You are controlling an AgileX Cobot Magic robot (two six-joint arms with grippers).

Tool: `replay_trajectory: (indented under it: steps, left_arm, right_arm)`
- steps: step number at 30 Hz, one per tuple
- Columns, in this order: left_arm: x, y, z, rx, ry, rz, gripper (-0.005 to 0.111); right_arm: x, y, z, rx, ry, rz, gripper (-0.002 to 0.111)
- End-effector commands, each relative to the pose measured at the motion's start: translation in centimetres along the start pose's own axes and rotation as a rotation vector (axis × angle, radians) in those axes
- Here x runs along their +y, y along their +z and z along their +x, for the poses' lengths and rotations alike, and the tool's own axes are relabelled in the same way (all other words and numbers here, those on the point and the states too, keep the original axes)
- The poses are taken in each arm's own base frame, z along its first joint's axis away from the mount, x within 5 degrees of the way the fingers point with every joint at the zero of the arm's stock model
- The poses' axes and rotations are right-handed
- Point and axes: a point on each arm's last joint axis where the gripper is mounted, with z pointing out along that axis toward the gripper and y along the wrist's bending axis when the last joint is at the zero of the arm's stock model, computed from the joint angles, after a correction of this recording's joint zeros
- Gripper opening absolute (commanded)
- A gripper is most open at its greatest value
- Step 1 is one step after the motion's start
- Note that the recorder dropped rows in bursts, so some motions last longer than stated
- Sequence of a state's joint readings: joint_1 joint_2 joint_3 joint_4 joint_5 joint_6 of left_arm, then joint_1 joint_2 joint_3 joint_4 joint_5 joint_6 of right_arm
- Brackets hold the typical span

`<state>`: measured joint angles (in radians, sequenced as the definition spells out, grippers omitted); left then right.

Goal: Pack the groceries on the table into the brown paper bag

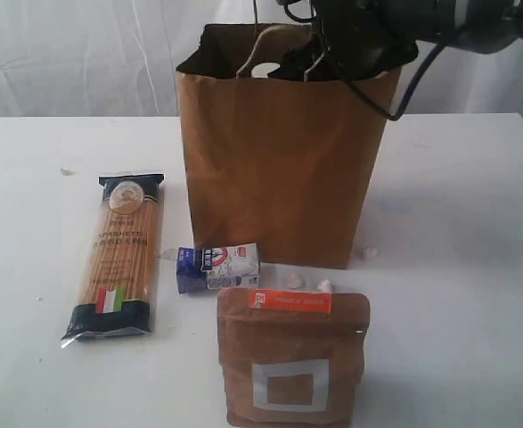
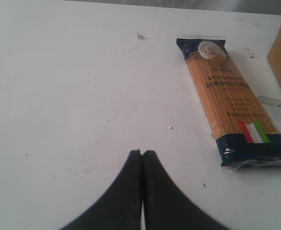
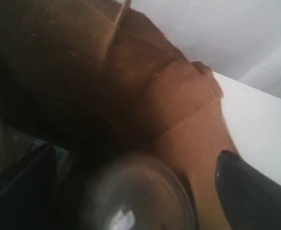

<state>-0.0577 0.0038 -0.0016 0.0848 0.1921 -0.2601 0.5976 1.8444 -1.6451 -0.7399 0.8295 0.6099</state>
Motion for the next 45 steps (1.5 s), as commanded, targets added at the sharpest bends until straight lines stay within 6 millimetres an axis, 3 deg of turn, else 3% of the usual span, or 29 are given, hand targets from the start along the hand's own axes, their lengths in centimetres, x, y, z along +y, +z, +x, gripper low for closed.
replay_trajectory:
  steps: [1,13,26,32,36,39,45]
  left_arm:
    - [0.0,0.0,0.0,-0.007,0.003,0.006,0.000]
    - [0.0,0.0,0.0,-0.007,0.003,0.006,0.000]
    - [0.0,0.0,0.0,-0.007,0.003,0.006,0.000]
    - [0.0,0.0,0.0,-0.007,0.003,0.006,0.000]
    - [0.0,0.0,0.0,-0.007,0.003,0.006,0.000]
    - [0.0,0.0,0.0,-0.007,0.003,0.006,0.000]
    - [0.0,0.0,0.0,-0.007,0.003,0.006,0.000]
  right_arm:
    - [-0.7,-0.1,-0.2,-0.008,-0.015,0.020,0.088]
    - [-1.3,-1.1,-0.6,-0.019,0.001,0.028,0.088]
    - [-4.7,-7.8,-2.8,-0.202,0.094,-0.014,0.088]
    - [-7.1,-10.5,-1.6,-0.086,0.101,0.083,0.088]
    - [-7.8,-12.6,-1.3,-0.068,-0.219,0.053,0.088]
    - [-8.6,-14.3,-0.5,-0.018,-0.337,0.025,0.088]
    - [-9.8,-15.7,0.7,0.061,-0.187,0.048,0.088]
